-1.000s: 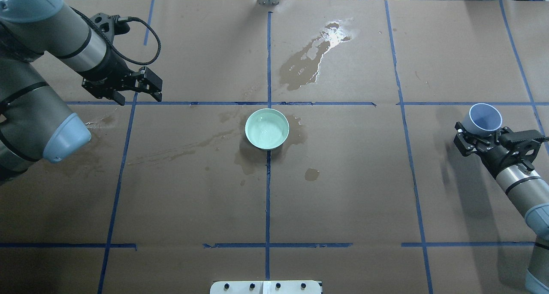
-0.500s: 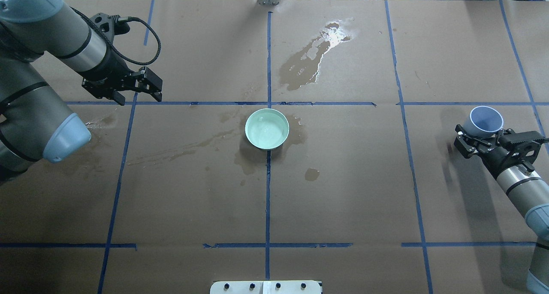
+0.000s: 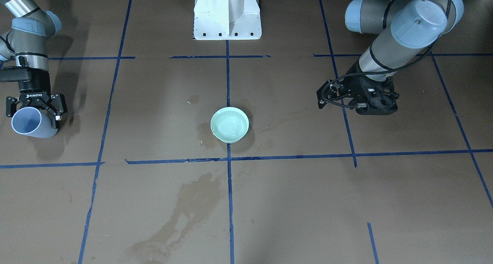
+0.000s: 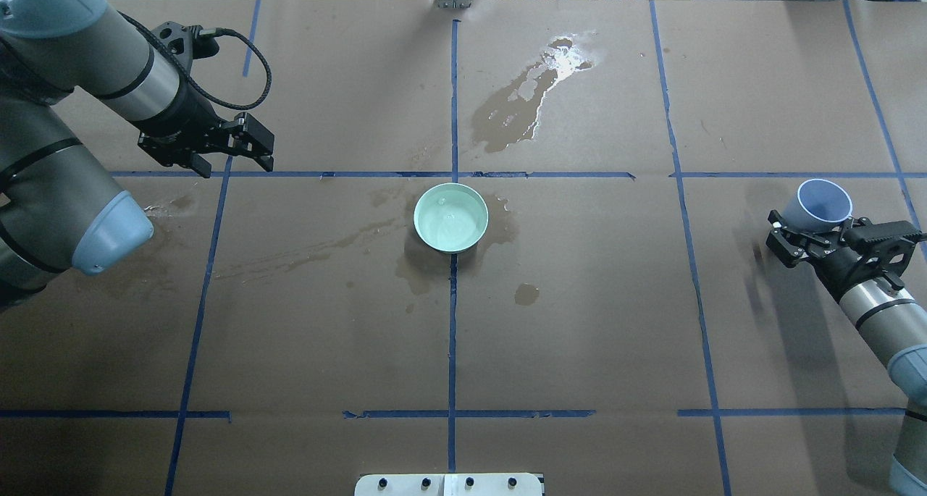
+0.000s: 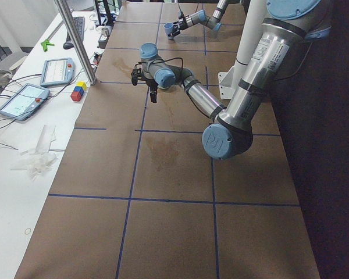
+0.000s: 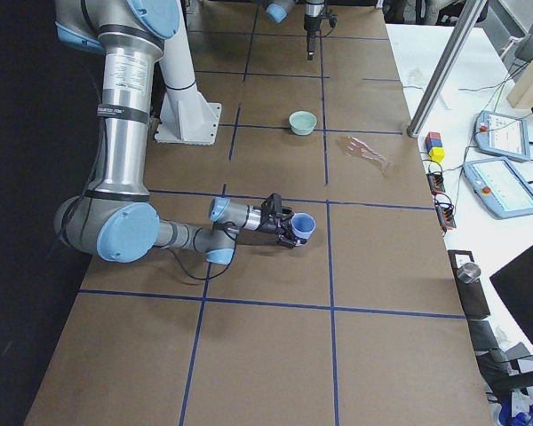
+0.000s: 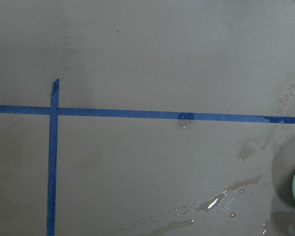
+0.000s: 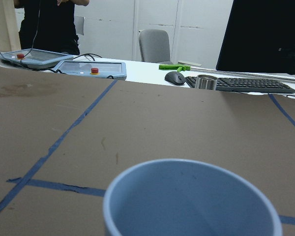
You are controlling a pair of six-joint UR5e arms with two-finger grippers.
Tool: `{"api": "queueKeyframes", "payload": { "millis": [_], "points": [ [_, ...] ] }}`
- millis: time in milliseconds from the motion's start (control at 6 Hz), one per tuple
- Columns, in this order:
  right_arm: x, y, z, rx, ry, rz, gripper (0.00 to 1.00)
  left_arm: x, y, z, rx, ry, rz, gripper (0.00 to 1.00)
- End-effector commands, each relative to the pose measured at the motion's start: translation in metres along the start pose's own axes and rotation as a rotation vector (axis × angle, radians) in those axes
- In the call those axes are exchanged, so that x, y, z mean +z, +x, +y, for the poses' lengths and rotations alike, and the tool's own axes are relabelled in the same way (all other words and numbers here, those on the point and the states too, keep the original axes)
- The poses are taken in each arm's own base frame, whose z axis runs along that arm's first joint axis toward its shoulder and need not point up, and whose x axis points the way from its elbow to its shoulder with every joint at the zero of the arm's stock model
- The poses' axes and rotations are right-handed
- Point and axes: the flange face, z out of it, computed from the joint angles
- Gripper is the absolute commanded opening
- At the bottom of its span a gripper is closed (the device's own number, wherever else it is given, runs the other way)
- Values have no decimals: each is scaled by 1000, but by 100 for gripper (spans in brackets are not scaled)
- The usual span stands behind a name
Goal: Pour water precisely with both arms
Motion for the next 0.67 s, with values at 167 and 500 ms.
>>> {"api": "queueKeyframes", "payload": {
  "millis": [167, 500],
  "points": [
    [-15, 8, 4, 39, 0, -48, 100, -2, 1, 1, 2, 1, 2, 100],
    [-25, 2, 14, 72, -21, -87, 100, -2, 1, 1, 0, 1, 2, 100]
  ]
}}
